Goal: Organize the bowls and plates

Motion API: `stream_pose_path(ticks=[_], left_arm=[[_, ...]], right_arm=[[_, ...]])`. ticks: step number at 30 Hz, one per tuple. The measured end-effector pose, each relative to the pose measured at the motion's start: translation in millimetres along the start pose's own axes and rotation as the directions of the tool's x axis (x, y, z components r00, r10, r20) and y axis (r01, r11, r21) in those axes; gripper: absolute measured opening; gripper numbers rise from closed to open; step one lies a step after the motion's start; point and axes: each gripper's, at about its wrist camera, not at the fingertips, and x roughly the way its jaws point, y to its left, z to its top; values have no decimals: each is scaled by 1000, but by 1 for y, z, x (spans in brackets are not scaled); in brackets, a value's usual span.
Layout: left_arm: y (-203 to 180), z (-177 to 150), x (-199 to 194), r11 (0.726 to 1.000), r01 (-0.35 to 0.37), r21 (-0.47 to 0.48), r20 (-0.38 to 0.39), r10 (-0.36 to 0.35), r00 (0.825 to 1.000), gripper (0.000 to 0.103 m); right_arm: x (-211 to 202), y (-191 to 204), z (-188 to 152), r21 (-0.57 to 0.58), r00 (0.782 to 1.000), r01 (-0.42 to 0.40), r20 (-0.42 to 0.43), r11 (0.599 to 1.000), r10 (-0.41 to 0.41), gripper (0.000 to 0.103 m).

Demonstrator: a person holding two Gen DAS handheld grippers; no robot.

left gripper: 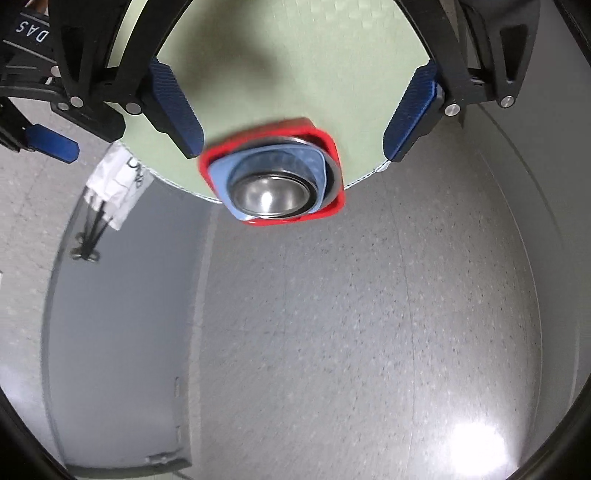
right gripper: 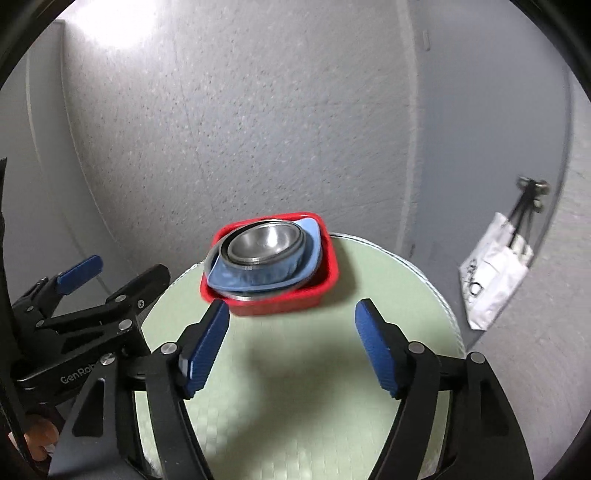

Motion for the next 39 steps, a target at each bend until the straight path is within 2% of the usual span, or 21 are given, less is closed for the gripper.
stream_pose_path(ticks=[6,12,20,23,31,34,39], left_arm=[[-6,-36,-97,999,26,26,52,-27,998,103],[-12,-80,-180,996,70,59,91,-75,993,103],[-15,-161,-308,988,111,106,153,-127,980,103],[-8,-197,-368,986,115,122,173,-136,976,103],[23,-276,-520,983,142,117,180,-161,970,103],[37,-295,-574,981,148,122,168,-168,971,103],[57,-306,-641,981,155,116,170,-173,970,103]], right_arm=[[-80,4,-35,19,996,60,61,998,-61,78],[-151,11,-72,26,988,109,109,994,-111,80],[-249,24,-141,57,967,178,174,982,-186,83],[-290,34,-174,81,960,188,194,979,-201,84],[-393,73,-245,108,940,238,225,965,-257,94],[-424,86,-264,115,941,237,219,965,-257,96],[-471,113,-288,108,943,237,215,966,-255,98]])
